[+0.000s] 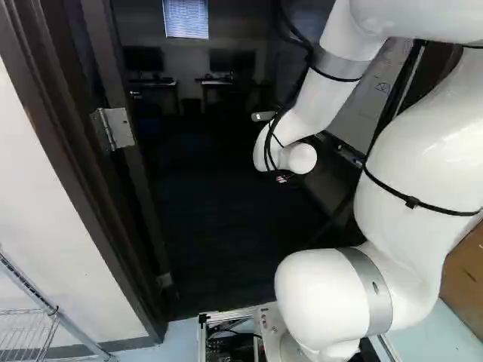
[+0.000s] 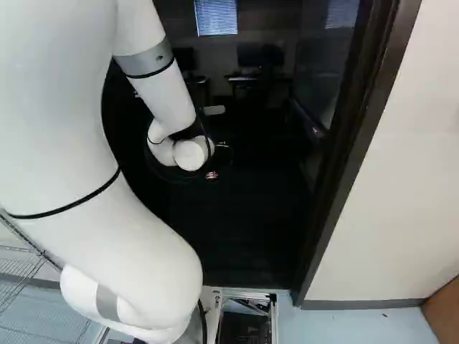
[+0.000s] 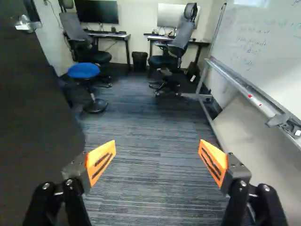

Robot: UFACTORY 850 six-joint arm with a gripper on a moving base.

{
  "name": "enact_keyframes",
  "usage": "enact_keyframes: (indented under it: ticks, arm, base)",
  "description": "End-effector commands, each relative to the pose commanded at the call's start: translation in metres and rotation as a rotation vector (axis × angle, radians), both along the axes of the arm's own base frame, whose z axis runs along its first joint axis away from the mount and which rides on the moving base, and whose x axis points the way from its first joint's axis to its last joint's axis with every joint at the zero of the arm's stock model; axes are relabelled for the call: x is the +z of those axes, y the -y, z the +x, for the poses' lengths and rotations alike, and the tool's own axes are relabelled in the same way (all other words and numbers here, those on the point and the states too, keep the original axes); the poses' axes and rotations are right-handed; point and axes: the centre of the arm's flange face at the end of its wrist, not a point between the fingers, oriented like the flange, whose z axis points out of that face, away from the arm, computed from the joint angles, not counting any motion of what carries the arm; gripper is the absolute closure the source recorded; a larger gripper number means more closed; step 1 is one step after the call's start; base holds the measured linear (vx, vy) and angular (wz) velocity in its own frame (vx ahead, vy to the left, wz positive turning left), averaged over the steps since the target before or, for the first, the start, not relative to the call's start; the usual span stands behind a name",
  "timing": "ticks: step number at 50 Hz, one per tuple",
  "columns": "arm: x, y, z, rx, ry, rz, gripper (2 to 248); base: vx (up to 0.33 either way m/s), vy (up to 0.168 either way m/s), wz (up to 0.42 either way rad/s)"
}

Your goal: Open the door and move inside

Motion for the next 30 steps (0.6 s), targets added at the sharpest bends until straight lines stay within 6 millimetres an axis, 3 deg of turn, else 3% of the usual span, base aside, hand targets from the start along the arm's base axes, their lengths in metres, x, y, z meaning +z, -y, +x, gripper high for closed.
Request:
enact_keyframes:
  ticks: [30]
  arm:
    - [0.0000,0.0000,0.0000,0.000,0.000,0.000,3]
  base:
    - [0.104,0.002,-0.005]
